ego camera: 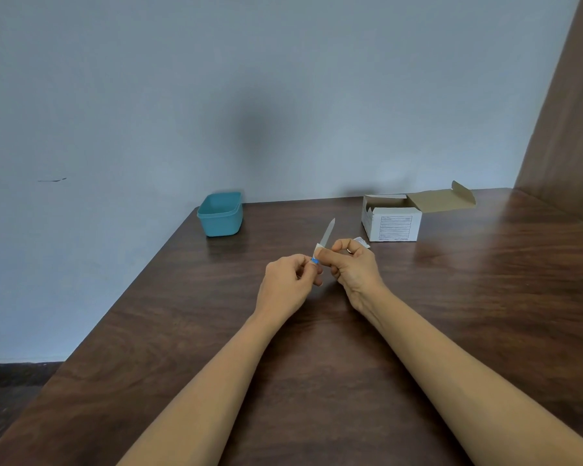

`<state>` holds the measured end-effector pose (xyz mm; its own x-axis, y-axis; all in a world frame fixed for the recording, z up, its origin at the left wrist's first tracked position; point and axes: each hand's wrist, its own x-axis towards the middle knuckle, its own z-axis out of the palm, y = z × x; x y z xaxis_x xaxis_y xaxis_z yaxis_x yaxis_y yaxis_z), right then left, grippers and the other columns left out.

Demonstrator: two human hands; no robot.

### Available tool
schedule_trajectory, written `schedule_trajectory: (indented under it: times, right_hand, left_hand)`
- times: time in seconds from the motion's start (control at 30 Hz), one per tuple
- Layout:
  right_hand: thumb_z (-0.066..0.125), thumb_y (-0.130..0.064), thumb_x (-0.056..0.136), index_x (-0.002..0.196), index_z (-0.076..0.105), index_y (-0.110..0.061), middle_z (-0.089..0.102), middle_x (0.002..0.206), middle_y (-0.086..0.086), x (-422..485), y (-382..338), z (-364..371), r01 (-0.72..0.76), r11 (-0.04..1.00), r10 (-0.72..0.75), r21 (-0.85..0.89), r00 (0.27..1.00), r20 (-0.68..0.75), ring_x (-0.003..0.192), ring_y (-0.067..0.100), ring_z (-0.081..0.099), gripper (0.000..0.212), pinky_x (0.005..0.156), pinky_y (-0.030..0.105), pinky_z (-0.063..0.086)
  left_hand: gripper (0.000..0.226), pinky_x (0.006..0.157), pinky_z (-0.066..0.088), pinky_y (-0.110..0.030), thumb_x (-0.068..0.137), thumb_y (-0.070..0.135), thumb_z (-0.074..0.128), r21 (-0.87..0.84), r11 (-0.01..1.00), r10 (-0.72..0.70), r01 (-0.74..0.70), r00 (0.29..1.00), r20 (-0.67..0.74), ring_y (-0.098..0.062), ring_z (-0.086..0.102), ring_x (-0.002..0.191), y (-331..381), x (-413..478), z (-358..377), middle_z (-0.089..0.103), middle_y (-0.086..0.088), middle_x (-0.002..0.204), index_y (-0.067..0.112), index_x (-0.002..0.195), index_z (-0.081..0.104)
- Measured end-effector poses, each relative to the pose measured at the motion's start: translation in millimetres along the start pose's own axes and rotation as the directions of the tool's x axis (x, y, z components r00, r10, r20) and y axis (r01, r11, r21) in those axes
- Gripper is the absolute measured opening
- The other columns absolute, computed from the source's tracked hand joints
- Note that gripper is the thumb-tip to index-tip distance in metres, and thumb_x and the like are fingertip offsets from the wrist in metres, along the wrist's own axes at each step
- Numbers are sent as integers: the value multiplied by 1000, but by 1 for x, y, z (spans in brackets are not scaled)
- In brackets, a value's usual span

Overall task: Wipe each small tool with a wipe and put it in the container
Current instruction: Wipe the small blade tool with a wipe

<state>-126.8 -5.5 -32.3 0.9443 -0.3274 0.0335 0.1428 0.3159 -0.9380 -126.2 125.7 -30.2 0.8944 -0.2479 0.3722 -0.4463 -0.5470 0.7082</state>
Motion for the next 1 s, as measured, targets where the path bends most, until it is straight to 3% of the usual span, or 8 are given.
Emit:
schedule_trajectory:
  times: [0.07,0.23,0.5,0.57,0.77,0.9,1.0]
  right_hand:
    - [82,-2,67,68,53,-18,56,62,0,0,1,0,-2,1000,3,30,1000,-24,61,15,48,32,62,27,40]
    - [84,-10,67,73,54,-18,60,62,-3,1,1,-3,-26,993,29,119,999,-23,60,11,50,32,62,24,42]
    - [78,-4,74,76,56,-13,65,68,3,6,0,-7,-65,995,76,-74,985,157,68,16,56,24,59,23,40]
    - [76,-1,74,77,55,-12,64,68,3,7,-2,-8,-85,995,91,-44,983,159,65,14,56,24,55,20,41]
    - [75,1,75,78,53,-16,67,68,1,4,-1,-7,-105,987,92,126,990,107,59,10,62,28,52,16,44]
    - [67,1,82,81,56,-13,68,68,1,2,-4,-7,-132,975,99,177,978,181,53,7,59,18,57,18,47]
    - [61,-4,87,82,59,-11,65,64,1,1,-5,-7,-136,979,85,151,950,300,57,9,57,9,65,21,50]
  left_hand:
    - [21,63,41,-4,97,27,52,-1,1000,4,-4,1000,-6,7,61,66,0,0,0,70,11,72,22,89,70]
    - [19,73,55,-26,97,27,52,47,998,44,-43,999,-6,-1,65,72,1,0,1,69,12,72,24,86,67]
    - [19,74,57,-34,97,26,51,116,990,81,-80,997,-7,-1,65,72,-1,-3,-2,67,13,72,26,86,66]
    - [20,73,56,-32,97,26,50,98,991,87,-87,996,1,-1,65,71,-1,-3,-2,68,13,72,24,85,67]
    - [23,61,43,-7,97,21,52,-30,997,73,-72,997,15,5,59,62,3,0,-3,69,7,69,15,84,69]
    - [24,54,39,-6,97,17,52,-160,987,12,-5,999,44,5,53,51,8,-2,-6,67,8,65,15,80,70]
    - [25,50,39,-12,95,16,52,-395,898,-146,195,978,150,0,48,50,11,-2,-11,64,8,63,16,78,70]
